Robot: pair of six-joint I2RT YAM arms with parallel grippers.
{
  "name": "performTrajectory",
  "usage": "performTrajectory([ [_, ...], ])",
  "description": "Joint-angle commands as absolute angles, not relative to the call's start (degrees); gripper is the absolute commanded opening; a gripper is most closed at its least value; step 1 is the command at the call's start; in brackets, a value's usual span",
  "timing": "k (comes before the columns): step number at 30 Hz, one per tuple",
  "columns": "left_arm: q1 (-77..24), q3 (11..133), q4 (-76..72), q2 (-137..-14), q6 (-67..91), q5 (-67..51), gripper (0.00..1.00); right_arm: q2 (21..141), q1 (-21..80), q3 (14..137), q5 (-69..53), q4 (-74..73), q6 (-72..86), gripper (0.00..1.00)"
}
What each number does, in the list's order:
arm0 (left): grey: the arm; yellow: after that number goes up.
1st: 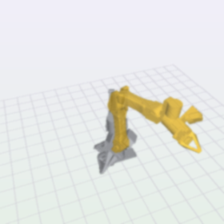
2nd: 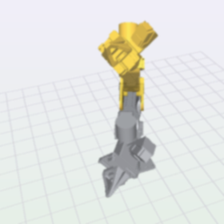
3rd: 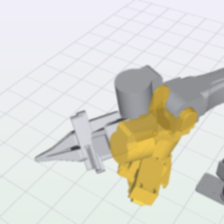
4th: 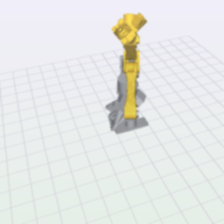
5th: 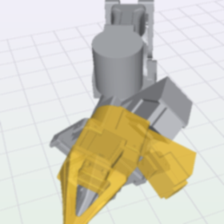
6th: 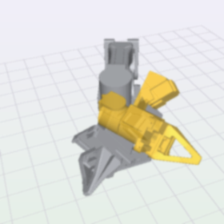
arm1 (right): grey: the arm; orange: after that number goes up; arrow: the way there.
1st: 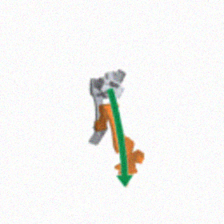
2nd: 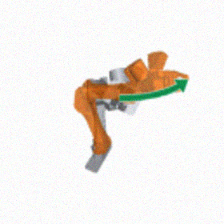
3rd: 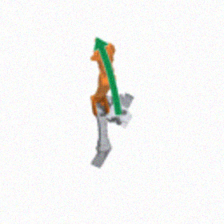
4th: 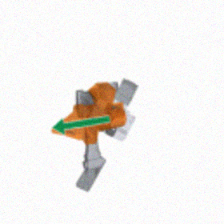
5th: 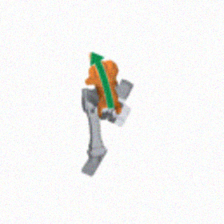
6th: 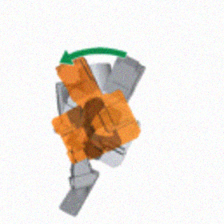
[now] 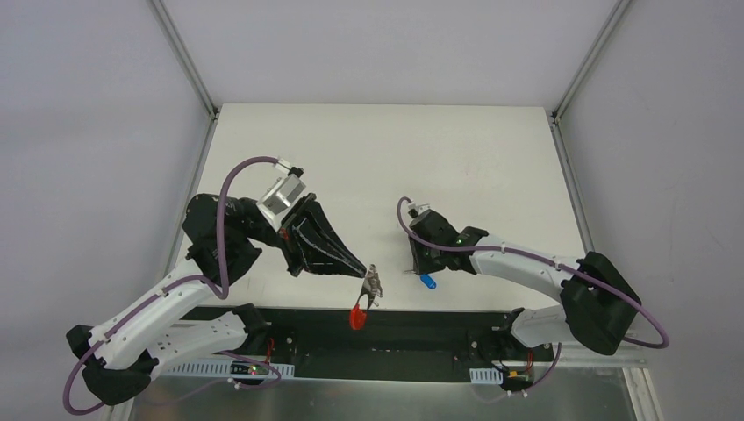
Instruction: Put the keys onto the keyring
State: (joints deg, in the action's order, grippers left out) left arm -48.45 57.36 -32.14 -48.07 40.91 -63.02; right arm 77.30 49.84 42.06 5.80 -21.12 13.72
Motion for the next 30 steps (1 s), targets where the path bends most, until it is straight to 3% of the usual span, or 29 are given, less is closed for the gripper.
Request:
performTrajectory([
  [1, -48.9, 58.4, -33.3, -46.9, 39.2, -64.0, 0.0, 74.9, 50.4, 42.2, 8.2, -17.0, 15.9, 0.32],
  [17, -48.9, 58.4, -32.4, -47.4, 37.9, -64.5, 0.0, 69.4, 52.2, 40.2, 8.2, -22.0, 14.0, 0.31],
  [30, -48.9, 58.1, -32.7, -47.2, 38.2, -64.3, 0.0, 76.9, 56.8, 45.1, 14.7, -26.2, 14.2, 0.34],
])
